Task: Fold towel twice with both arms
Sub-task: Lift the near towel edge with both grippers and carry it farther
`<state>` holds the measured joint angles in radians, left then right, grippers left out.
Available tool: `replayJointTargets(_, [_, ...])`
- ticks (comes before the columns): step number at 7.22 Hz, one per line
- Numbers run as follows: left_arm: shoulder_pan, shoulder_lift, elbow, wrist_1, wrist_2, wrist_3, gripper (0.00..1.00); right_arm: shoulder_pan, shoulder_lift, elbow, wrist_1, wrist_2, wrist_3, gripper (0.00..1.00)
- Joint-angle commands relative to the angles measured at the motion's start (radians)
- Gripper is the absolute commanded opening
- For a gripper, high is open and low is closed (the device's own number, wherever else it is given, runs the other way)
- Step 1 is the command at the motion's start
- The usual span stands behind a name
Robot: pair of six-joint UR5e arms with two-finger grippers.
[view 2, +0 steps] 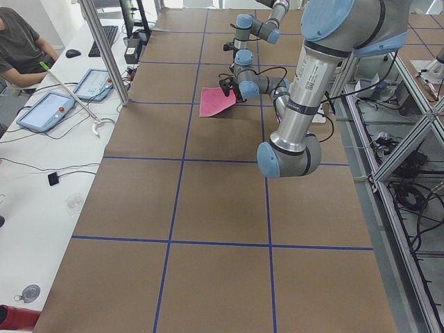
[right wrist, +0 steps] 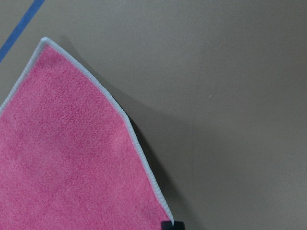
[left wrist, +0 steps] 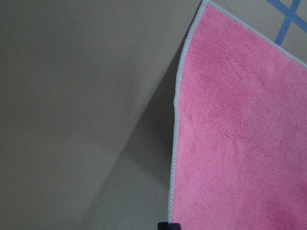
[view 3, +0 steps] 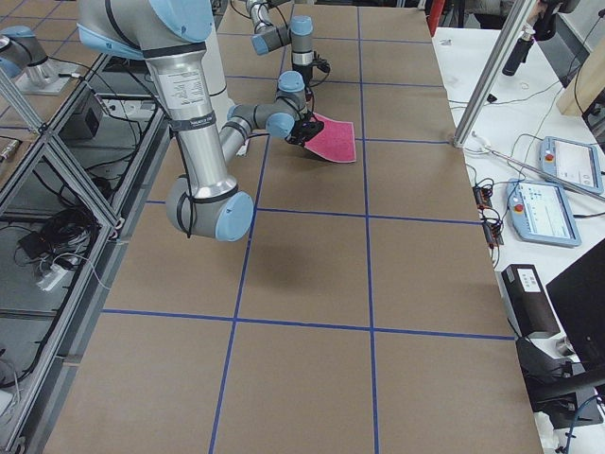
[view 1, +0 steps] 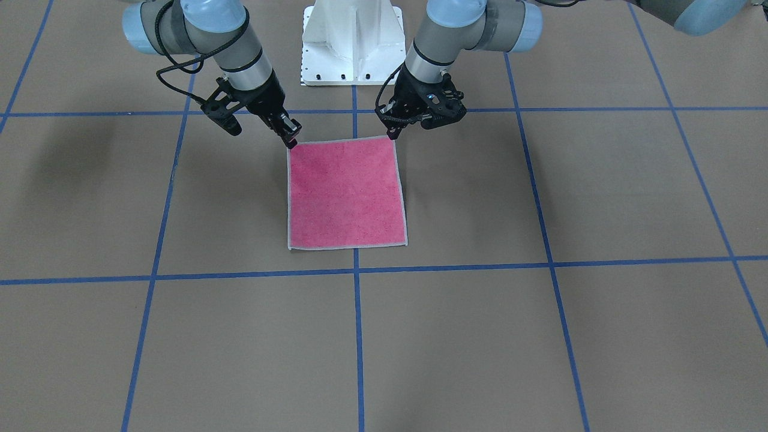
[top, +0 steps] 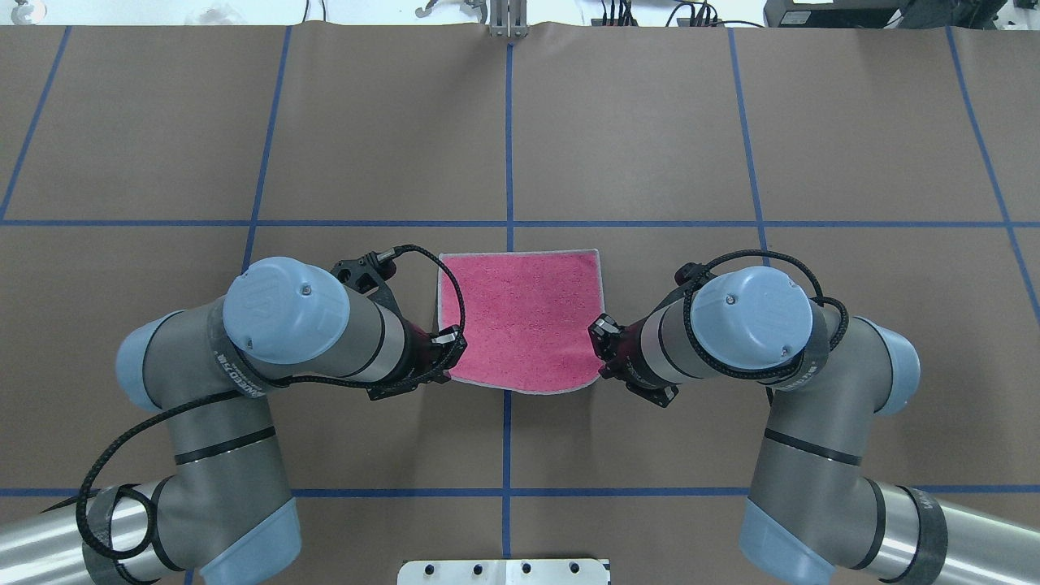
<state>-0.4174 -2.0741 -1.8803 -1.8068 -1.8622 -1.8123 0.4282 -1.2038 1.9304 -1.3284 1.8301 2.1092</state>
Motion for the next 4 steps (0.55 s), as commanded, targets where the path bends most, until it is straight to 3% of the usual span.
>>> replayJointTargets(1, [-0.009,-0.003,-0.002,-0.008,0.005,0.011,0.0,0.041,0.012,-0.011,0.0,0.0,-0.003,0.0])
replayJointTargets(4, [-0.088,-0.065,0.067,-0.008,0.006,0.007,0.0,0.147,0.096,-0.126,0.009,0.07,-0.008,0.0])
